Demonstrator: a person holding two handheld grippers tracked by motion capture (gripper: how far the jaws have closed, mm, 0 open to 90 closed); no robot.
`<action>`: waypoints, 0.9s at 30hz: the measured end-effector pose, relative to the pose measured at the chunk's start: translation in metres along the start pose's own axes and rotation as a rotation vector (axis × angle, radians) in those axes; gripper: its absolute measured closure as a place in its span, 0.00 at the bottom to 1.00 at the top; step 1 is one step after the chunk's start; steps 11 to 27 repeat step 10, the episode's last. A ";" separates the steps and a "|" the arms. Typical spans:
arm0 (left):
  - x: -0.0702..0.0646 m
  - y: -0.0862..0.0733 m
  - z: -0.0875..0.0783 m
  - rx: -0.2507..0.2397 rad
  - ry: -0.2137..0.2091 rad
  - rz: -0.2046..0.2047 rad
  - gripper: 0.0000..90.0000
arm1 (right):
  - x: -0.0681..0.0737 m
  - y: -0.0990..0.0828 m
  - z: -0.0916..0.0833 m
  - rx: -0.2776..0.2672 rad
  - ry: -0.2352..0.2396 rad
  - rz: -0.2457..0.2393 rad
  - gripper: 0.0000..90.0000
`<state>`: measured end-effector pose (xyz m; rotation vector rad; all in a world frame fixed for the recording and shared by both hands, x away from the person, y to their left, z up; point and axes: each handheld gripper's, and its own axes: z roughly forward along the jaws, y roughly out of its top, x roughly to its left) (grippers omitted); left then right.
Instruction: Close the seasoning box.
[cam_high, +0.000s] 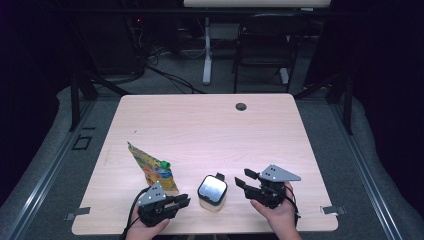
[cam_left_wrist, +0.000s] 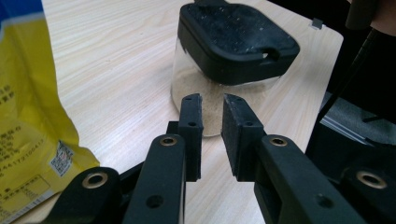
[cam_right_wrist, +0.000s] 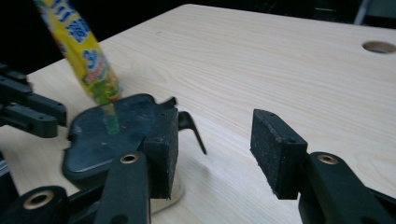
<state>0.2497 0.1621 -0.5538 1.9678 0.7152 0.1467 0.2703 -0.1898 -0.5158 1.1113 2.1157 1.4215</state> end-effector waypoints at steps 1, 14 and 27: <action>0.000 -0.001 0.001 0.003 0.001 -0.004 0.86 | -0.002 -0.002 0.001 -0.003 -0.006 0.011 0.57; 0.001 -0.002 0.002 0.001 0.019 -0.013 0.80 | -0.012 -0.013 0.007 0.029 -0.053 0.035 0.53; 0.001 -0.002 0.002 0.001 0.019 -0.013 0.80 | -0.012 -0.013 0.007 0.029 -0.053 0.035 0.53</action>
